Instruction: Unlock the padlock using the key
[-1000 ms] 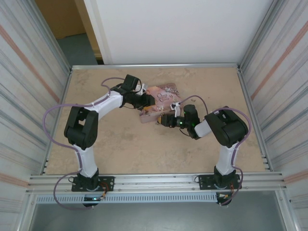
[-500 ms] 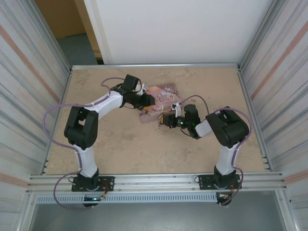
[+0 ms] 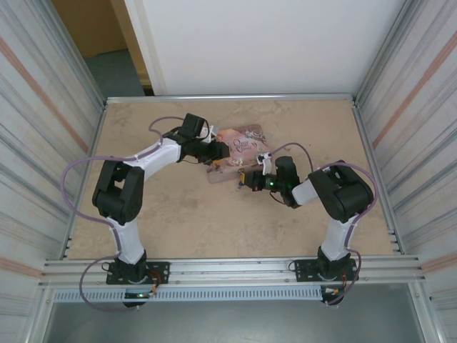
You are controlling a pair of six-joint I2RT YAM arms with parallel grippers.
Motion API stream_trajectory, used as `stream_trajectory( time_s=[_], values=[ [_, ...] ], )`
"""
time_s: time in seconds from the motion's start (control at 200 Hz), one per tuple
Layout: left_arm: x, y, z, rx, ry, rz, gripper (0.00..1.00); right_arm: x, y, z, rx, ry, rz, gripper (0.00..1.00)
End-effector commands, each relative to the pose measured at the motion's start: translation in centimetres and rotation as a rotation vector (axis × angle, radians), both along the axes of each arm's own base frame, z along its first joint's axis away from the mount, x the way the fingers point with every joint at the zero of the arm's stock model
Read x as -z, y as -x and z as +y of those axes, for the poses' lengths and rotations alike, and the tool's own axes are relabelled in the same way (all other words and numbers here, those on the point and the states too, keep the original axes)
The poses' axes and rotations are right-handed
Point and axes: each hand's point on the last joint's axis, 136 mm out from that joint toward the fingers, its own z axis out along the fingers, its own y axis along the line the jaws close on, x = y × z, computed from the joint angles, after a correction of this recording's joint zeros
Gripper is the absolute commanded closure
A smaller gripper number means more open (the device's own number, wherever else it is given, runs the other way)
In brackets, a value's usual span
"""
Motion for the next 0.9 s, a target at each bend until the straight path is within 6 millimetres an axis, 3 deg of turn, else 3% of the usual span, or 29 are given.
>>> stream_trajectory(
  time_s=[0.0, 0.431, 0.897],
  values=[
    [3.2, 2.2, 1.8, -0.029, -0.079, 0.095, 0.63, -1.5, -0.3, -0.9, 0.051, -0.05, 0.001, 1.0],
    [5.4, 5.6, 0.5, -0.013, -0.099, 0.141, 0.63, -2.8, -2.1, -3.2, 0.21, -0.209, 0.055, 1.0],
    [7.0, 7.6, 1.0, -0.03, -0.134, 0.164, 0.63, -3.3, -4.7, -4.9, 0.328, -0.246, 0.106, 1.0]
  ],
)
